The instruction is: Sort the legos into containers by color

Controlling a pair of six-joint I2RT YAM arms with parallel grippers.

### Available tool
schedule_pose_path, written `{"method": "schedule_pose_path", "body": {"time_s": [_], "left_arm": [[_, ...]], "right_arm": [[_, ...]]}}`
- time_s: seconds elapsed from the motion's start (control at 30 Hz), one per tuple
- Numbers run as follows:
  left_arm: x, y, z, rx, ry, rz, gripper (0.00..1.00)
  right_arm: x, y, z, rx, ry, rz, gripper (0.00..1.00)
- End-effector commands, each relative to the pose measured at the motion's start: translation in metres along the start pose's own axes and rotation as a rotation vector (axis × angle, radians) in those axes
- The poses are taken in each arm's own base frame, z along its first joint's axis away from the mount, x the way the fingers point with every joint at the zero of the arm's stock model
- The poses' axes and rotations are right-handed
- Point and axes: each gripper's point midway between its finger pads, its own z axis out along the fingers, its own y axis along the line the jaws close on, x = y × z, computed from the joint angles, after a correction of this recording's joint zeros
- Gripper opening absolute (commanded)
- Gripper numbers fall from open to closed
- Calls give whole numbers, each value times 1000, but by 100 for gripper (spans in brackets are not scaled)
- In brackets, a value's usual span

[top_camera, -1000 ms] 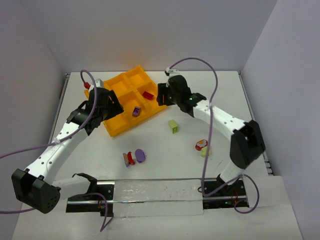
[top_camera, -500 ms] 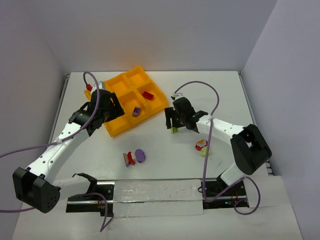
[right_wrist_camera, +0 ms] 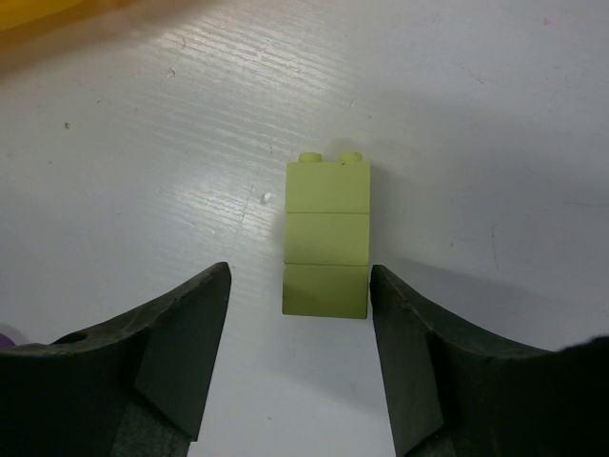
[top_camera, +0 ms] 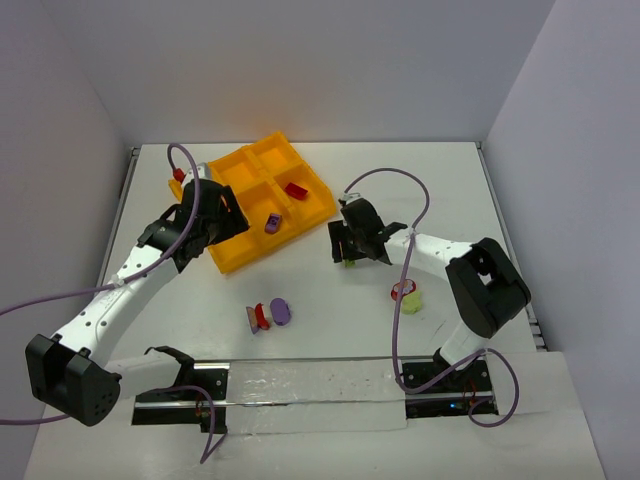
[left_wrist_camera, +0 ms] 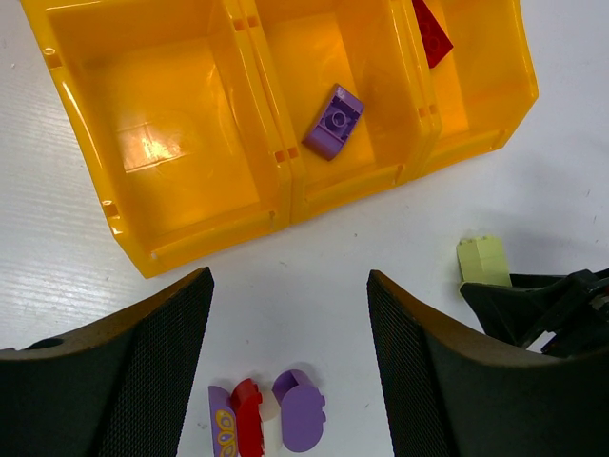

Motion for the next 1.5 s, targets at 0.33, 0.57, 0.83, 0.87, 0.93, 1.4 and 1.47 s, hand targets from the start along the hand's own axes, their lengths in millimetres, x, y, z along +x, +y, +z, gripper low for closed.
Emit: {"method": "schedule_pose_path", "body": {"time_s": [0.33, 0.57, 0.83, 0.87, 0.93, 1.4, 1.47], "left_arm": [[-3, -8, -1, 33, -12, 11, 72], [-3, -9, -1, 39, -12, 7, 73], [-3, -11, -1, 47, -7, 5, 72], [-3, -11, -1, 49, -7, 5, 72], [-2, -11, -1, 50, -5, 5, 72], [-18, -42, -14, 236, -5, 116, 74], [-24, -51, -18, 322, -9, 117, 74]], "right_arm": [[-6, -4, 5, 37, -34, -16, 47], [-1, -9, 8, 66, -18, -21, 59], [-1, -13, 10, 83, -23, -18, 59], [-2, -13, 9, 83, -24, -19, 55], [-3, -13, 10, 84, -28, -17, 48], [-45, 73, -86, -523, -194, -92, 0], [-44, 83, -109, -669, -230, -127, 0]]}}
